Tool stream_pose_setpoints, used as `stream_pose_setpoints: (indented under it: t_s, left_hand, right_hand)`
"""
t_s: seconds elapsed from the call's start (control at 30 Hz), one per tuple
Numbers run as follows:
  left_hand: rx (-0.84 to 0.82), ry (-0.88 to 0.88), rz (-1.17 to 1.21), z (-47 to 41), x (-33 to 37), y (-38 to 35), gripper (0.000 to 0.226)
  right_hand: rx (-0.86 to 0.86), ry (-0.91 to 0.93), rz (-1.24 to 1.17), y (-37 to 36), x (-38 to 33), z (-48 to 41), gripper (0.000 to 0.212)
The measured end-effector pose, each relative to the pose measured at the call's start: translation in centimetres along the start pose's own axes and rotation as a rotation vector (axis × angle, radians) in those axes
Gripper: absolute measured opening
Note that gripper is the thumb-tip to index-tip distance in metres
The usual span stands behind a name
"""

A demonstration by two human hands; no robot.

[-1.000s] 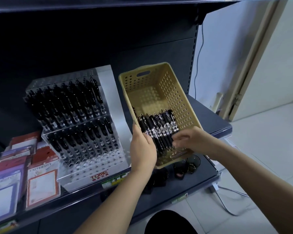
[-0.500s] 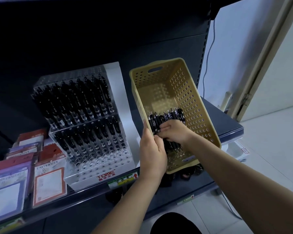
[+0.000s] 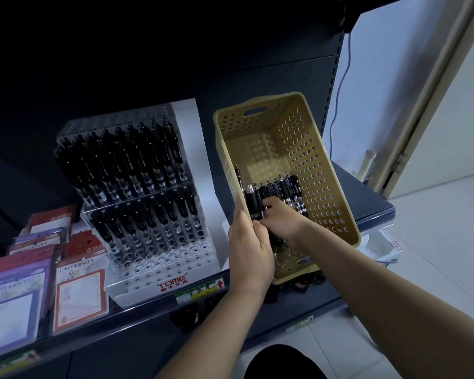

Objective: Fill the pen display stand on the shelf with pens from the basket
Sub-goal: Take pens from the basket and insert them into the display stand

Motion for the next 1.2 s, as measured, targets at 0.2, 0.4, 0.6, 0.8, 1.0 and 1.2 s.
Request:
stream_pose_setpoints:
  t_s: [0.2,0.4,0.6,0.8,1.0,1.2]
  left_hand:
    - [-0.021,-0.018,-0.018,-0.4,0.2,0.0,0.052]
    - [-0.004,-0.010,-0.030,-0.6,0.1,0.0,0.051]
    - [-0.023,0.036,-0.032,-1.0,-0.5,-0.2,0.046]
    - [-0.019,0.027,-0.016,-1.2,-0.3,-0.2,0.044]
    - [-0.034,0.085,-0.009,-2.4,-0.7,-0.4,0.050]
    - [-0.092,0.226,0.003,-3.5,-1.7,-0.7,0.047]
  right_hand:
    - [-0.070,-0.031,-0.166,-0.5,1.4,-1.3,0.065]
    - [-0.149,-0.033,-0.187,-1.1,1.2,-1.4,0.036]
    - [-0.153,-0.002,-0.235,-1.2,0.5,-1.1,0.014]
    - [-0.102,-0.005,-0.346,0.5,0.1,-1.4,0.004]
    - [-0.009,-0.015,-0.408,3.5,-0.3,-1.1,0.008]
    - [0.047,0.069,-0.352,4.3,-1.4,0.0,0.006]
Point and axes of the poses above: each hand's wrist, its own z-axis away from the middle knuckle, its own y-axis out of the back of the hand, x = y × z, the point moved 8 cm from there along -z, towards the middle knuckle, and after that the axes turned 11 degrees about -y, right-handed, at the moved point
